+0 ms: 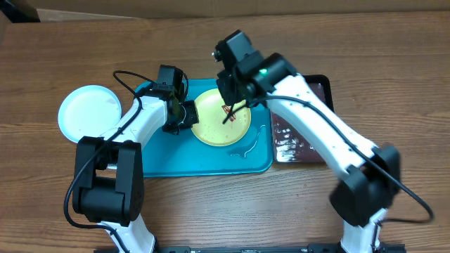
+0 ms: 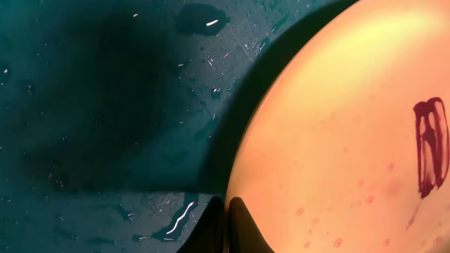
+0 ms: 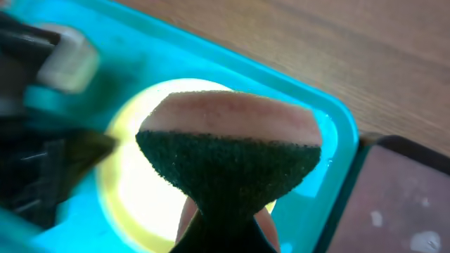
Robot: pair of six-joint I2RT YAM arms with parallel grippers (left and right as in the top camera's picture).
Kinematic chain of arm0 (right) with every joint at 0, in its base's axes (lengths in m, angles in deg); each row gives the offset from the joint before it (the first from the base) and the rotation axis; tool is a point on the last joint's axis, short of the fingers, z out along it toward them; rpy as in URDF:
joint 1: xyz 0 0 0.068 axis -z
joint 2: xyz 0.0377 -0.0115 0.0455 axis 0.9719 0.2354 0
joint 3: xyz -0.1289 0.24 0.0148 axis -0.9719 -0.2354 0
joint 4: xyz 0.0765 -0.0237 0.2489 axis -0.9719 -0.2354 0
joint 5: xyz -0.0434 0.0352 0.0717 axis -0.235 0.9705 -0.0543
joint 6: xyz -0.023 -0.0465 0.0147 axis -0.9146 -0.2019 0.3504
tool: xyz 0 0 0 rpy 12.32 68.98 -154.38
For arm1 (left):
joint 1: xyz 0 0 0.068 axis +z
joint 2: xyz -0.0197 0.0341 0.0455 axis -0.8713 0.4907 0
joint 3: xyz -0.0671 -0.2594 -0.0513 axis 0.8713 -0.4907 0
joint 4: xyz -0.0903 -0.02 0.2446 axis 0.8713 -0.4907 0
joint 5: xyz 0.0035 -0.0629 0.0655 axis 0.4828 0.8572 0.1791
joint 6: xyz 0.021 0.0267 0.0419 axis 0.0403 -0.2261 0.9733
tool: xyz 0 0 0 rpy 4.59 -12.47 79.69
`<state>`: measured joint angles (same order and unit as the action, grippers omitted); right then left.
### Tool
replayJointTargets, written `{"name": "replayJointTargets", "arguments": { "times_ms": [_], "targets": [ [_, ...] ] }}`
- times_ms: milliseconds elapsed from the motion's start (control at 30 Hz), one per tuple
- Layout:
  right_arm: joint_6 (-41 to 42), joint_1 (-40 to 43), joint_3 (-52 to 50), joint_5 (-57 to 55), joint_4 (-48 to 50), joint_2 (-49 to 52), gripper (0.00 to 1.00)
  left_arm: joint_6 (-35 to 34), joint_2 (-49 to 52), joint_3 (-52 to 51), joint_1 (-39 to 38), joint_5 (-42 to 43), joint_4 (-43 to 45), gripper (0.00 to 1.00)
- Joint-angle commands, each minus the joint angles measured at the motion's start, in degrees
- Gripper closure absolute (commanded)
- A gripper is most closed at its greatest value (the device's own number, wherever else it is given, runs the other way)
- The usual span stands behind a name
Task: Clean dirty plates on tray and stack at the side
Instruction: 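Lift the wet sponge and carry it leftward onto the yellow plate, then scrub the yellow plate with the sponge while the left gripper holds it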
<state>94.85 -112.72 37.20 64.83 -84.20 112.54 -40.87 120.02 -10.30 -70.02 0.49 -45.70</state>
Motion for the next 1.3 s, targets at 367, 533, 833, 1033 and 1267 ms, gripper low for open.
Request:
{"name": "replayJointTargets", "arguments": {
  "times_ms": [367, 533, 833, 1033, 1267],
  "targets": [
    [-0.3, 0.3, -0.6, -4.3, 0.2, 12.4, 0.92, 1.5, 0.4, -0.3, -0.4, 1.2, -0.1, 0.96],
    [-0.3, 0.3, -0.8, -3.1, 0.7, 12.7, 0.69, 1.5, 0.4, -0.3, -0.4, 1.2, -0.1, 0.96],
    [-0.3, 0.3, -0.9, -3.0, 0.3, 13.0, 0.55, 1.5, 0.4, -0.3, -0.4, 1.2, -0.1, 0.96],
    [-0.3, 0.4, -0.9, -3.0, 1.1, 14.1, 0.55, 1.5, 0.4, -0.3, -0.4, 1.2, -0.1, 0.96],
    [-0.3, 0.4, -0.9, -3.0, 1.1, 16.0, 0.82, 1.5, 0.4, -0.3, -0.4, 1.2, -0.1, 0.96]
  ]
}}
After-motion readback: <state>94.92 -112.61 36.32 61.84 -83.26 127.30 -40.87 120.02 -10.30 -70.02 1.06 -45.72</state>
